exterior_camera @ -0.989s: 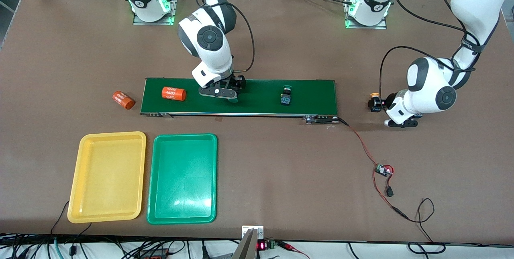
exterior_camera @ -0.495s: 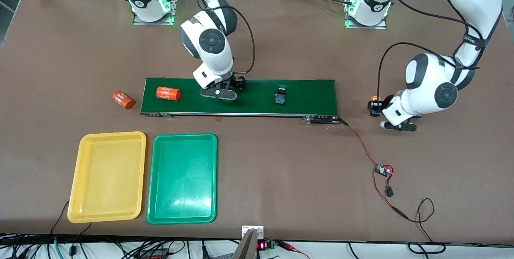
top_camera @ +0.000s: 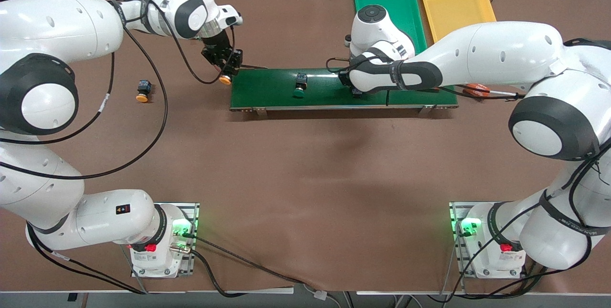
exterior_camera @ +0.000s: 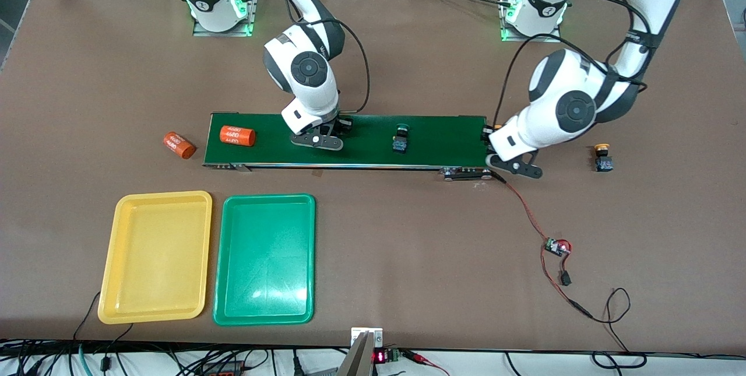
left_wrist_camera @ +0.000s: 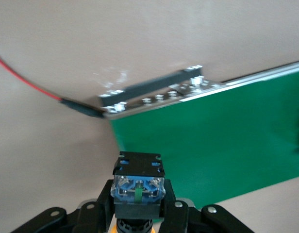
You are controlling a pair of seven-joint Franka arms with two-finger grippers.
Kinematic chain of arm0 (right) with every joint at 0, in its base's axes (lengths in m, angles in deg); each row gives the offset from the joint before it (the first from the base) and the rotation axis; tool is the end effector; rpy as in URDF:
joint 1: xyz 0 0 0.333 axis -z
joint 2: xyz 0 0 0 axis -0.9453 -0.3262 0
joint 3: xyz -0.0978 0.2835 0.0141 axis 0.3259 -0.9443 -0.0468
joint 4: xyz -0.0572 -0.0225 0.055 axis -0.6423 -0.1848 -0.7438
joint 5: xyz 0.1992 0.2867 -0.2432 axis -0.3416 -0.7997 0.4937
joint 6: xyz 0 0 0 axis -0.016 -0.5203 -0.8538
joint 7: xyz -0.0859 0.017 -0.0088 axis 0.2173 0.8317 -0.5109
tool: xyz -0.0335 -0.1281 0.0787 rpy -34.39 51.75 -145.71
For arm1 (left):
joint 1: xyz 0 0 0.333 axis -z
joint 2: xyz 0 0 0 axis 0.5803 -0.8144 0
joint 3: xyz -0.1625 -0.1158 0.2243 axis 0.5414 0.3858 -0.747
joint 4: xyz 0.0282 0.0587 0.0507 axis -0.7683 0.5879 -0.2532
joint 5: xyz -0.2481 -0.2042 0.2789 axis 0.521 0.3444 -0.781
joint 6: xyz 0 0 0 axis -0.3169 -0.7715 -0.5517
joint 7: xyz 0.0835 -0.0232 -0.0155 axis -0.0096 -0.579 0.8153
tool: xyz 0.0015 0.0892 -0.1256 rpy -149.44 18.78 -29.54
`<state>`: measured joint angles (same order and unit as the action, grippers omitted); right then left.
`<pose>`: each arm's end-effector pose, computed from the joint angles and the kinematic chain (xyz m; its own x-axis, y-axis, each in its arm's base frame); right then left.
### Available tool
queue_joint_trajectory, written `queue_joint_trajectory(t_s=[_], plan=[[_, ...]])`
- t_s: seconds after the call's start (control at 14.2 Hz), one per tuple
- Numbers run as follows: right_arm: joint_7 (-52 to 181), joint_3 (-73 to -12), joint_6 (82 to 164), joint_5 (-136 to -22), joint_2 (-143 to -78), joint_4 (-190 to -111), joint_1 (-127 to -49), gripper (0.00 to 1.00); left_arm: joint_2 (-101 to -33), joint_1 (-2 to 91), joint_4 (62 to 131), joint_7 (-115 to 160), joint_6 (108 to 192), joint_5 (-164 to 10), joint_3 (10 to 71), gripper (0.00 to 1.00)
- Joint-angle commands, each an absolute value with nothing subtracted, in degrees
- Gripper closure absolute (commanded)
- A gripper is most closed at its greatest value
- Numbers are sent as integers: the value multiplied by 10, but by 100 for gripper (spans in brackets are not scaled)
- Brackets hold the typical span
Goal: Sort buttons by color to trays
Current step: 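Grasp the green-capped button from the belt with the right gripper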
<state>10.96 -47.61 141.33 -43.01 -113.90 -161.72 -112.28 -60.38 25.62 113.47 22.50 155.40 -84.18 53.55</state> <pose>0.4803 0.4155 0.1594 0.9891 -0.1423 -0.0368 -0.1411 -0.9895 0.0319 0.5410 -0.2212 0.2094 0.9498 -0.2415 -0.1987 -0.2099 -0.9633 0.1672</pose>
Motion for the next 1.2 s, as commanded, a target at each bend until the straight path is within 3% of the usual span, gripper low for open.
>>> queue_joint_trajectory(t_s=[0.0, 0.35, 0.42, 0.49, 0.57, 0.85, 1.13], plan=[[116, -471, 1403, -424, -1127, -1604, -1115, 100, -615, 290, 1130, 252, 1560, -822, 529, 100], [263, -470, 1359, -412, -1126, -1502, -1018, 100, -652, 311, 1130, 268, 1608, -822, 528, 99], [303, -470, 1360, -386, -1142, -1482, -1002, 100, -657, 313, 1130, 267, 1608, -822, 528, 93], [325, -470, 1363, -364, -1156, -1467, -982, 100, -661, 314, 1129, 266, 1608, -822, 528, 67], [336, -470, 1365, -355, -1174, -1456, -961, 100, -662, 317, 1119, 262, 1613, -822, 528, 1], [386, -470, 1421, -354, -1245, -1420, -918, 100, -594, 291, 1110, 257, 1605, -823, 521, 0], [401, -472, 1457, -357, -1295, -1415, -886, 99, -571, 151, 1111, 161, 1570, -834, 519, 0]])
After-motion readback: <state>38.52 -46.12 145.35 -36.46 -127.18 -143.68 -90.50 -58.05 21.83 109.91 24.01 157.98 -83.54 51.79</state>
